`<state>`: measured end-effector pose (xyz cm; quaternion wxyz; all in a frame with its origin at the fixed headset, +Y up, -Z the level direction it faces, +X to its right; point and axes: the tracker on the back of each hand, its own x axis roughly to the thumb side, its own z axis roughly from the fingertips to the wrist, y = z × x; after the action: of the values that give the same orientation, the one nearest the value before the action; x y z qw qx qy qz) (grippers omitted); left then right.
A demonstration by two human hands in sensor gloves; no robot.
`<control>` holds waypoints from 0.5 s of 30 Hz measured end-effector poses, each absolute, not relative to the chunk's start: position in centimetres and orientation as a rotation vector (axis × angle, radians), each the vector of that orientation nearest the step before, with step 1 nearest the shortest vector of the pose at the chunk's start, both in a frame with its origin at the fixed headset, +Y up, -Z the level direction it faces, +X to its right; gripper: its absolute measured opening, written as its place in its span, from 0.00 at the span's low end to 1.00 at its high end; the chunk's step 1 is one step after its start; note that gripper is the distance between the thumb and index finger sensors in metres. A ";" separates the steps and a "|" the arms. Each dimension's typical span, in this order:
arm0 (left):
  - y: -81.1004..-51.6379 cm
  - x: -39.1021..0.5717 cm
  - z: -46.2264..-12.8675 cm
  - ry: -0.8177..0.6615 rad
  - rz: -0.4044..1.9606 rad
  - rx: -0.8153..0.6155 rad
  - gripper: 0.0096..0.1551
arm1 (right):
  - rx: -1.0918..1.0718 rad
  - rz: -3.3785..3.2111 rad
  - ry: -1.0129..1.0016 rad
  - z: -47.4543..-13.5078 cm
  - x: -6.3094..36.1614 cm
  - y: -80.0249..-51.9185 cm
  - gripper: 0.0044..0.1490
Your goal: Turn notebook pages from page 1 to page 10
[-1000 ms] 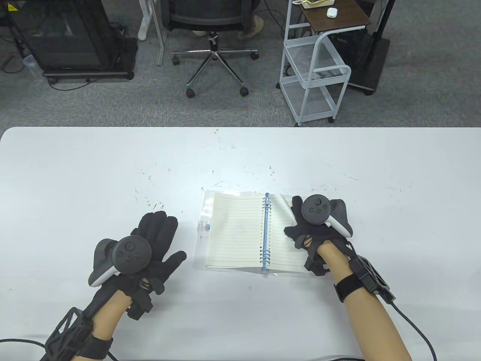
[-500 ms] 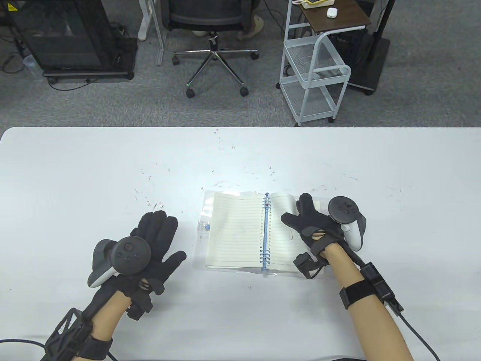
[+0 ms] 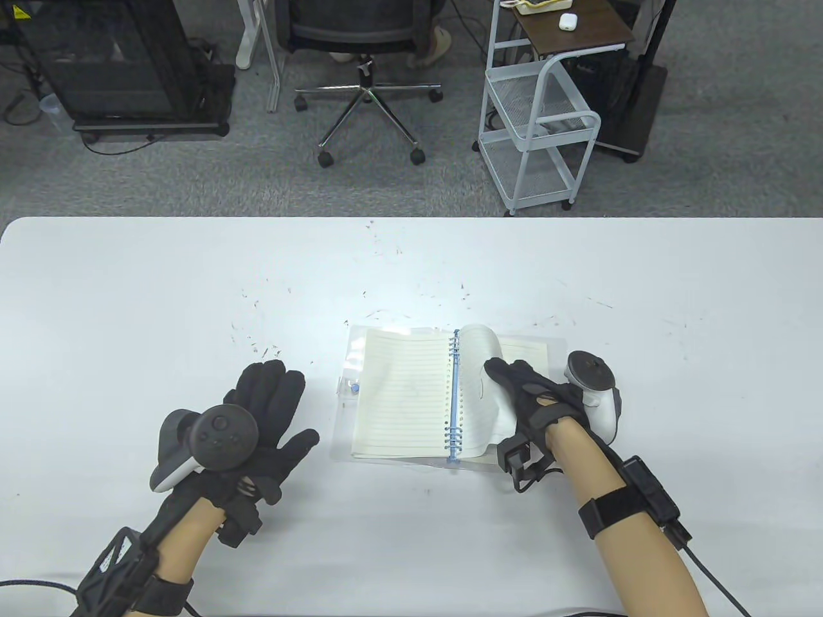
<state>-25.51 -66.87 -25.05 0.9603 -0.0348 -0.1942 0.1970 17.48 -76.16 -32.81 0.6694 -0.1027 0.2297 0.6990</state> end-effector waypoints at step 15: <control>-66.8 -25.6 -25.0 -0.400 0.400 -0.061 0.52 | -0.370 1.762 0.251 -32.8 18.5 -73.1 0.40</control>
<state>-25.56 -66.76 -24.98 0.9597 -0.0300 -0.1975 0.1974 18.47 -73.12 -32.81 0.6144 -0.1606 0.1088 0.7648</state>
